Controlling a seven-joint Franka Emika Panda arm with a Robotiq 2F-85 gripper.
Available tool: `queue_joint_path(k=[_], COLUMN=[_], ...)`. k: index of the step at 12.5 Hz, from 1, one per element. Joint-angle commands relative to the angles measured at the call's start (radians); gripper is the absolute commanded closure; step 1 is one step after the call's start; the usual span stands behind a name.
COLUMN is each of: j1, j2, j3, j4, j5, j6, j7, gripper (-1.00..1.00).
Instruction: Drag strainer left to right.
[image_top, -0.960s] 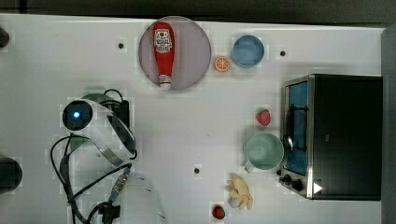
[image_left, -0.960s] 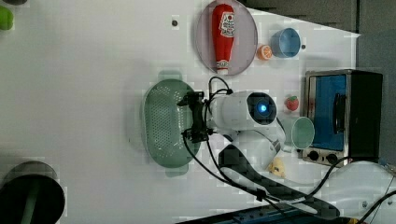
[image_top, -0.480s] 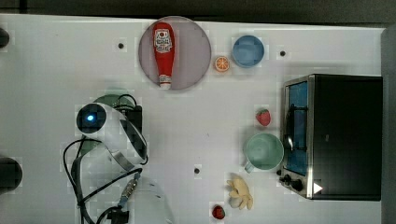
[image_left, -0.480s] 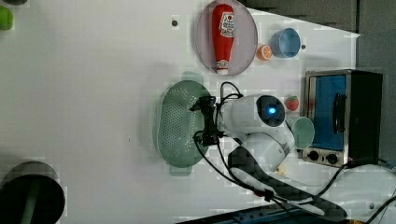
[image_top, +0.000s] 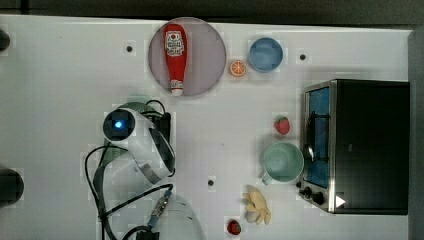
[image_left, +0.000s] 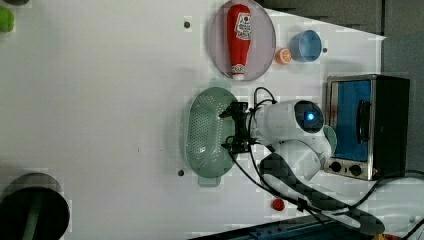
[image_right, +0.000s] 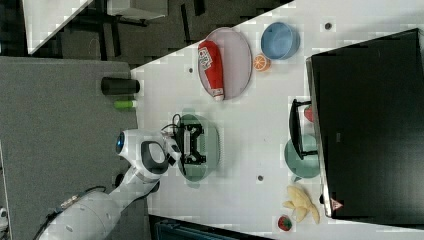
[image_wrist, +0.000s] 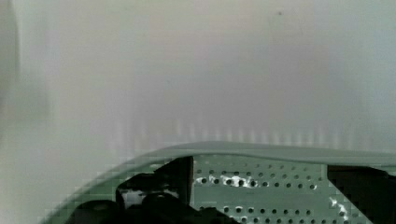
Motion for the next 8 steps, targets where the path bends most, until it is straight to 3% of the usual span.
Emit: queue_joint_path(k=[1, 8], j1=[-0.035, -0.051], j2=[-0.044, -0.083], j3=[-0.025, -0.137], j4=[-0.019, -0.065], j5=[-0.001, -0.001], j6=[-0.005, 0.001], j7=[-0.122, -0.234], gripper=[-1.00, -1.00])
